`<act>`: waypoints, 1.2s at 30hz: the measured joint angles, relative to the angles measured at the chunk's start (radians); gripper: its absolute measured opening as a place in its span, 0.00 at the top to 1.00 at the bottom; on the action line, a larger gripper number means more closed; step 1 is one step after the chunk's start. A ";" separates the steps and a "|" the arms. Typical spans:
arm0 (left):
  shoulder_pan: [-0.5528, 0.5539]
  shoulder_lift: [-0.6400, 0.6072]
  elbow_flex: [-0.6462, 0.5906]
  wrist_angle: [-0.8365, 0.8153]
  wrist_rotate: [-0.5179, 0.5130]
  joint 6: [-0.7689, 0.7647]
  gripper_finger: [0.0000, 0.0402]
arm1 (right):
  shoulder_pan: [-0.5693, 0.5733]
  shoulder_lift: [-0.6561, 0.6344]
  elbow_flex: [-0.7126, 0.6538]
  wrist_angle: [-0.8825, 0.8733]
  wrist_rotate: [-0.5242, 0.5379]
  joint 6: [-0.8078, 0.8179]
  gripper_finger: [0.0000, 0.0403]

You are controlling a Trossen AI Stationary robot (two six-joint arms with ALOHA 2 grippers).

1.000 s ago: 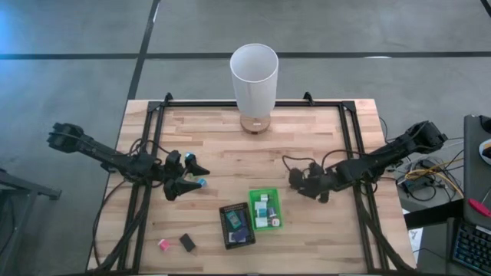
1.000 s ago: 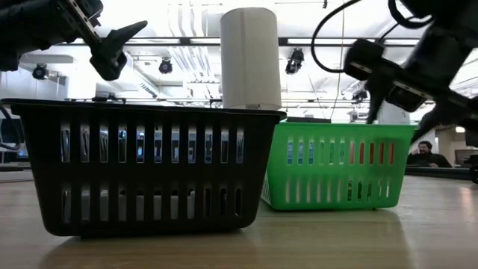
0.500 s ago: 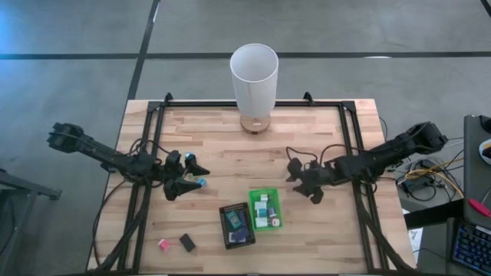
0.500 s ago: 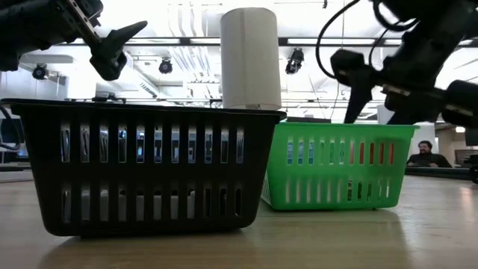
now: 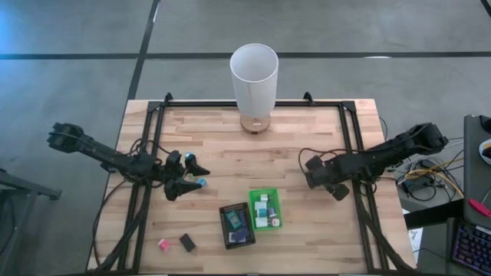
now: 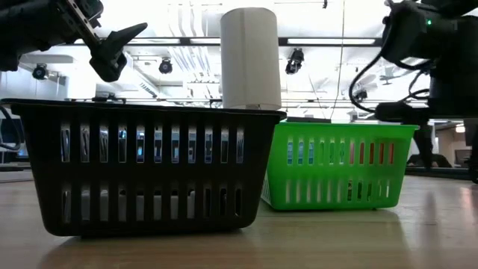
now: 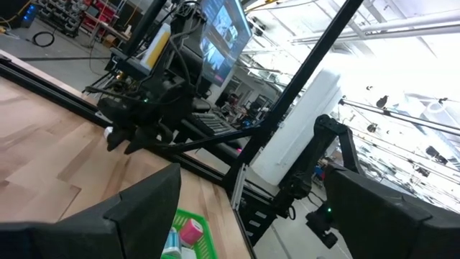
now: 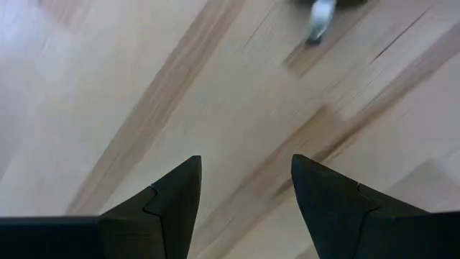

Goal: Pick & Place Office items
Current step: Put the white black charger adapter into the green bin

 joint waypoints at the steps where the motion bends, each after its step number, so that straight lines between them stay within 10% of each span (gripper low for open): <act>1: 0.000 0.000 0.000 0.000 0.000 0.000 0.15 | 0.000 0.000 0.000 -0.011 0.001 0.000 0.48; 36: 0.000 0.000 0.000 0.000 0.000 0.000 0.15 | 0.000 0.001 -0.079 -0.171 0.110 0.003 0.48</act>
